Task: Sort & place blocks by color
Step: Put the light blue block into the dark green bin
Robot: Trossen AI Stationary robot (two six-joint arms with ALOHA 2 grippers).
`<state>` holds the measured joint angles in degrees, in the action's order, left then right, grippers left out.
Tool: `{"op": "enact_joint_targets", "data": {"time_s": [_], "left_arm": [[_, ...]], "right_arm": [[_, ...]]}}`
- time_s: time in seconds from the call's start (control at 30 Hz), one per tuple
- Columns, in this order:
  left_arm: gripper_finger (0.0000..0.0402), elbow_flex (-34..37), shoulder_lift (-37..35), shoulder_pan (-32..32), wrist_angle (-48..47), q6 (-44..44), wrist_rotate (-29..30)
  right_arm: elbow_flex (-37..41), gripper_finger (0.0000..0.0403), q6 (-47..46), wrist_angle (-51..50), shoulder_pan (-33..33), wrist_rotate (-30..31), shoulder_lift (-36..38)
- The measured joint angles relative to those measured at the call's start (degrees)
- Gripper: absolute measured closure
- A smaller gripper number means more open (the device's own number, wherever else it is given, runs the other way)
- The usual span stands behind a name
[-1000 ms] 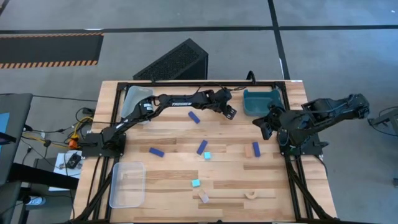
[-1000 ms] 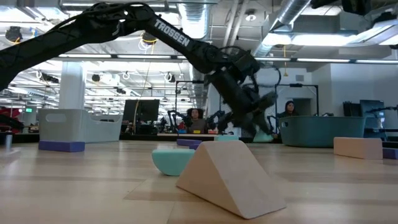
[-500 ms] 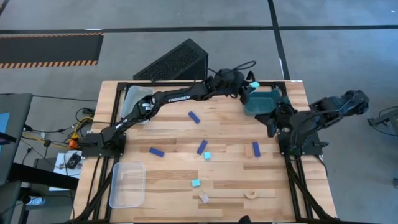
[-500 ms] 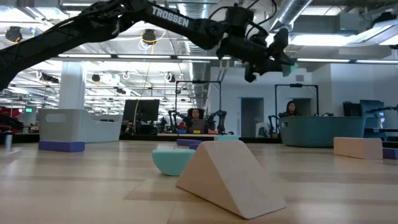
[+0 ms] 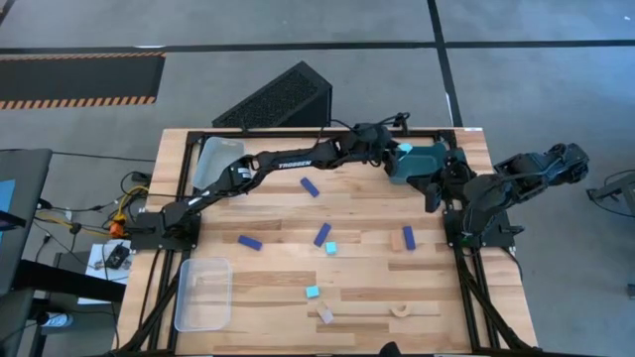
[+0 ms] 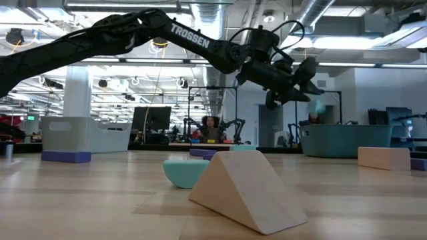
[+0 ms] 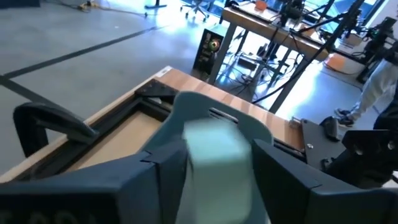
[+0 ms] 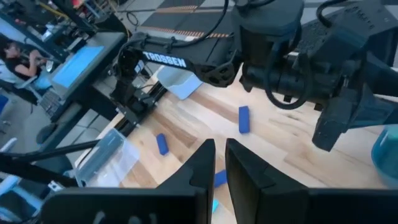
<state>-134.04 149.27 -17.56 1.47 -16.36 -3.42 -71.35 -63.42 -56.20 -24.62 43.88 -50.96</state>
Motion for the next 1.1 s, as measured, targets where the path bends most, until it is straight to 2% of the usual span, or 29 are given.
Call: {"op": "enact_joint_targets", "data": {"time_s": [0.17, 0.33, 0.43, 0.67, 0.83, 0.97, 1.1], "left_arm": [[0.0192, -0.81, -0.26, -0.02, -0.30, -0.78, -1.73], [0.0178, -0.92, -1.67, -1.15, -3.78, -5.19, -10.42], [0.0192, -0.90, -4.58, -2.25, -8.97, -3.64, -12.63], [0.0266, 0.48, -15.65, -2.18, -22.14, 11.32, -4.70], [0.0305, 9.62, -19.93, -1.11, -28.80, 14.43, -4.35], [0.0314, 21.86, -27.94, -0.08, -25.84, 13.78, -4.85], [0.0314, 37.90, -36.78, 1.36, -20.40, 11.17, -3.12]], "right_arm": [[0.00, 0.0339, -0.04, 0.18, 1.39, 2.01, -0.57], [0.00, 0.0339, 0.66, 0.10, 3.90, 2.12, -0.45], [0.00, 0.0339, 1.74, -0.03, 4.98, 2.26, -0.47], [0.00, 0.0339, 5.78, 0.10, 8.16, 2.68, -0.45], [0.00, 0.0339, 8.59, 0.04, 10.04, 2.55, -0.46], [0.00, 0.0339, 10.57, -0.09, 11.35, 1.59, -0.46], [0.00, 0.0339, 12.84, -0.16, 12.04, 0.79, -0.46]]}}
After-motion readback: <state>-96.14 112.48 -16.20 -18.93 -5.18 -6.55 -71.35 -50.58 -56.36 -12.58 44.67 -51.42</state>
